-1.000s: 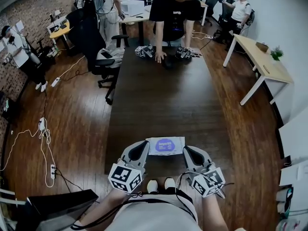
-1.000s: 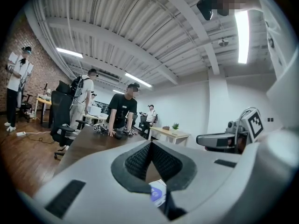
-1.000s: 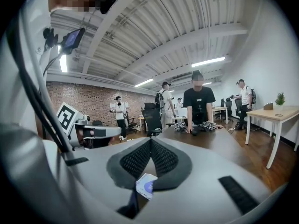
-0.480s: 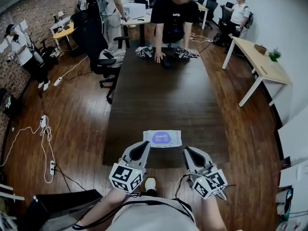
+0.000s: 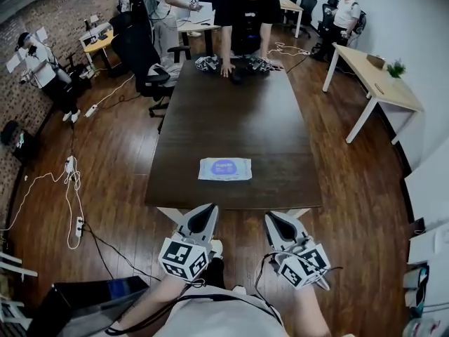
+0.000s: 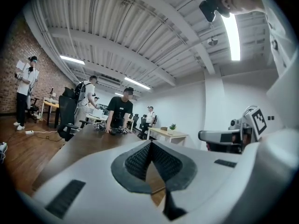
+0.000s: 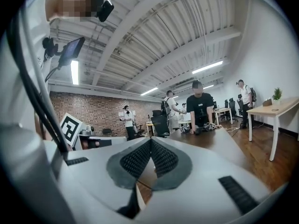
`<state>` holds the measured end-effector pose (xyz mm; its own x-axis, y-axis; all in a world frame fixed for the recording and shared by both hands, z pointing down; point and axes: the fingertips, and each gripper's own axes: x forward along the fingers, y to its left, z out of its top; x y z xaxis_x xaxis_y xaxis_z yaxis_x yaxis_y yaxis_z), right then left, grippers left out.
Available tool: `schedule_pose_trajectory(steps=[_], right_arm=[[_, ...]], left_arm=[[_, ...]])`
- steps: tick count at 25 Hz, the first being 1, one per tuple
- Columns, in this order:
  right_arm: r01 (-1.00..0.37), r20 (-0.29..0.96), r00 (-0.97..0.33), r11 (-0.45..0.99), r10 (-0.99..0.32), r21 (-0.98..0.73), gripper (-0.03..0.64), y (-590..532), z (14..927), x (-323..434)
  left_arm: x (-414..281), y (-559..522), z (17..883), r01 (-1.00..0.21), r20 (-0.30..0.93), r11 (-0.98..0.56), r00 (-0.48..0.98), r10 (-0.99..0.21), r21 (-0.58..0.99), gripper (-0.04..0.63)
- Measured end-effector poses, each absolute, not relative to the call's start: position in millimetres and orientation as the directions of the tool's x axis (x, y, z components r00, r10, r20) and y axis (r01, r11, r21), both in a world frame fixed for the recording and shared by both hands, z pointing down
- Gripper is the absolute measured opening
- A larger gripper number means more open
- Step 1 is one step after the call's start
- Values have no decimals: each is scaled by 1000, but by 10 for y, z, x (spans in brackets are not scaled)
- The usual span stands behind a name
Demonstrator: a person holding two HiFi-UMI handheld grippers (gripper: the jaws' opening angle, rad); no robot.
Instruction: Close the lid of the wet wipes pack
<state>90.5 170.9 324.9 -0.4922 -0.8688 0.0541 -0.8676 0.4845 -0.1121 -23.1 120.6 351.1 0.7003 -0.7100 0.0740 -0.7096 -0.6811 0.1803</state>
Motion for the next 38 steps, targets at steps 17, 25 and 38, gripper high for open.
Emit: schedule_pose_trajectory(steps=[17, 25, 38], right_arm=[[-849, 26, -523, 519, -852, -96, 6, 2799, 3211, 726], [-843, 44, -534, 529, -844, -96, 6, 2775, 3199, 418], [-848, 52, -529, 525, -847, -75, 6, 2697, 3080, 197]], left_arm=[[-479, 2288, 3322, -754, 48, -643, 653, -756, 136, 2], [-745, 2241, 3312, -752, 61, -643, 655, -753, 142, 2], [-996, 2114, 3253, -745, 64, -650, 663, -745, 152, 2]])
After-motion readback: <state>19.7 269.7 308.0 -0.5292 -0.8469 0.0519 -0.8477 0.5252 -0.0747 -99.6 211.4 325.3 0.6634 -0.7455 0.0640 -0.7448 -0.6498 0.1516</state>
